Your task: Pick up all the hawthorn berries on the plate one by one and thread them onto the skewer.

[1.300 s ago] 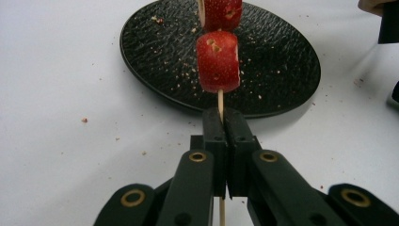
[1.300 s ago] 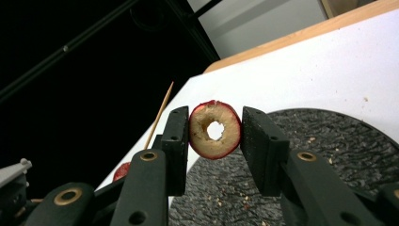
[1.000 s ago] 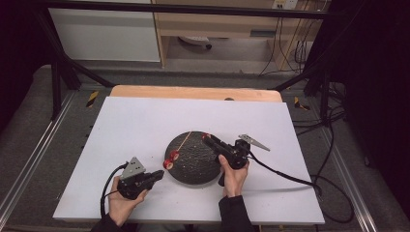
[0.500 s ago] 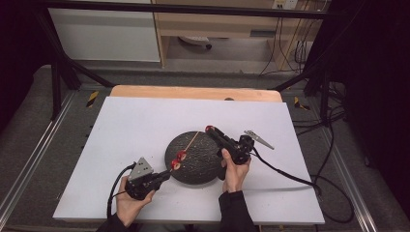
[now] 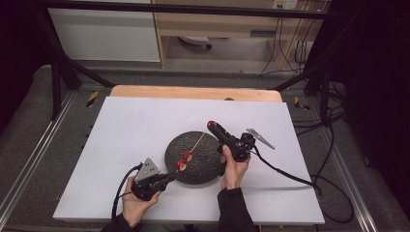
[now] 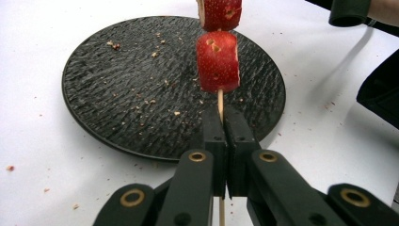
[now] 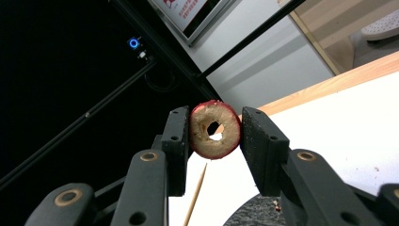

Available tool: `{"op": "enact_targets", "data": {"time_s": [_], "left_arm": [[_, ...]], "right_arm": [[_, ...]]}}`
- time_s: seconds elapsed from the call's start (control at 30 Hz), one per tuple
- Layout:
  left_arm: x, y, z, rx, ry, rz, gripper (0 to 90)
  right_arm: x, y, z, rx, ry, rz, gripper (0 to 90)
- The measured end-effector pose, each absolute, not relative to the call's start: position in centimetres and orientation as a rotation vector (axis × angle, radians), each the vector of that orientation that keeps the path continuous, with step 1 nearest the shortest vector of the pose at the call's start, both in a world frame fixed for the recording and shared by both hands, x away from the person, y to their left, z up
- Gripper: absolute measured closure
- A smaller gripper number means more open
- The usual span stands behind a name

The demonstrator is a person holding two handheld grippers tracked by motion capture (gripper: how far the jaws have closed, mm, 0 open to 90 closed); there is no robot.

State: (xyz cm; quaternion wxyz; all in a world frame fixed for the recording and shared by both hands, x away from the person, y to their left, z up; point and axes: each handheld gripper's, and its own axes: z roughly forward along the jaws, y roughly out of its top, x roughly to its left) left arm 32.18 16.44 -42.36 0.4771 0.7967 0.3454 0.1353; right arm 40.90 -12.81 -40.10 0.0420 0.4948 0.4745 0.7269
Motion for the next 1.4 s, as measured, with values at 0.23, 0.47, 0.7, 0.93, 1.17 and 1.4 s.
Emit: {"op": "enact_targets", "data": {"time_s": [0.23, 0.47, 0.7, 0.93, 1.17, 1.4], "left_arm": [[32.1, 15.9, -42.3, 1.941, 0.838, 0.326, 88.6], [32.1, 15.7, -42.4, 1.935, 0.840, 0.319, 88.6], [32.2, 15.6, -42.3, 1.928, 0.838, 0.319, 88.6], [32.2, 15.7, -42.3, 1.917, 0.843, 0.323, 88.6], [32.2, 15.4, -42.3, 1.908, 0.845, 0.324, 88.6], [32.3, 14.9, -42.3, 1.885, 0.855, 0.322, 88.6]], "right_arm": [[41.0, -12.7, -40.3, 1.510, 1.421, 2.239, 63.7], [41.0, -12.6, -40.3, 1.508, 1.402, 2.262, 63.7], [40.9, -12.6, -40.4, 1.507, 1.406, 2.264, 63.7], [40.9, -12.5, -40.5, 1.507, 1.407, 2.265, 63.7], [40.8, -12.4, -40.6, 1.512, 1.397, 2.284, 63.7], [40.8, -12.2, -40.8, 1.525, 1.381, 2.317, 63.7]]}}
